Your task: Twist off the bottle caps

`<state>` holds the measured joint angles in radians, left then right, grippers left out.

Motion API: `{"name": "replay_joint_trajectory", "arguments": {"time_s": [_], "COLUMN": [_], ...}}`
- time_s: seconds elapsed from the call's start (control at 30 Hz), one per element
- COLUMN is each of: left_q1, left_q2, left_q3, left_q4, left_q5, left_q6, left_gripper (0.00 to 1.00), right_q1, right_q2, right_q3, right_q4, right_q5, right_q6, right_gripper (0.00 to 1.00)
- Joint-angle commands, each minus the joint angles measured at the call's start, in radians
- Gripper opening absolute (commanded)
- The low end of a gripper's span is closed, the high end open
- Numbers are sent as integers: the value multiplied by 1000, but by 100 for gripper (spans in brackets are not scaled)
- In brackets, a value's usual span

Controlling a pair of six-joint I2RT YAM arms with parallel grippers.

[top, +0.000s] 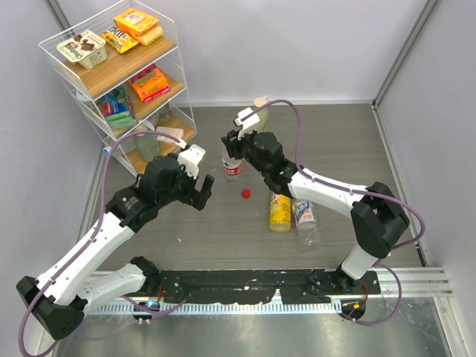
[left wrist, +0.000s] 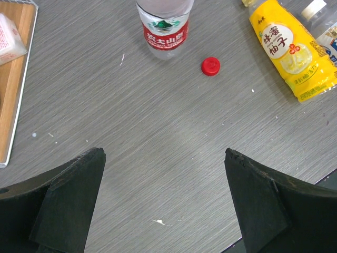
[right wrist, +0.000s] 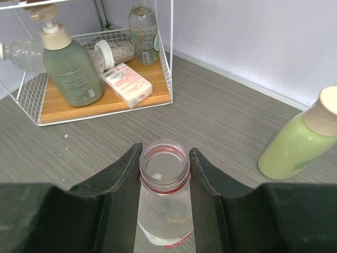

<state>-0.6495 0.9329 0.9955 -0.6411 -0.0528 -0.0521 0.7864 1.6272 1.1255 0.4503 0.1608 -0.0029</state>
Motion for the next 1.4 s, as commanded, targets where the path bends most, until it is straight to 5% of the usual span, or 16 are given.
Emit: {"name": "replay_joint_trajectory", "arguments": {"time_s": [0.0, 0.77, 0.9, 1.17, 1.23, 1.37], "left_q1": [1, 2, 1, 1, 2, 1], "left_q2": [1, 24, 24, 24, 26, 27], "left_q3": [9, 12, 11, 11, 11, 11], "left_q4": [17, 14, 14, 14, 15, 12], "left_q5": [-12, -16, -16, -21, -21, -21], "left_q6": [-11, -11, -11, -11, -12, -15], "left_gripper": [100, 100, 100, 100, 100, 100], "right_q1": [7, 4, 4, 4, 4, 5], "right_q2": [45, 79, 62, 17, 0, -32], "right_q3": [68, -29, -47, -66, -72, -85], "right_q4": [73, 162, 162, 153, 156, 157], "right_q5": [48, 166, 148, 131, 129, 102], "right_q6": [-22, 53, 61, 69, 78, 86], "right_gripper": [2, 5, 21, 87, 97, 100]}}
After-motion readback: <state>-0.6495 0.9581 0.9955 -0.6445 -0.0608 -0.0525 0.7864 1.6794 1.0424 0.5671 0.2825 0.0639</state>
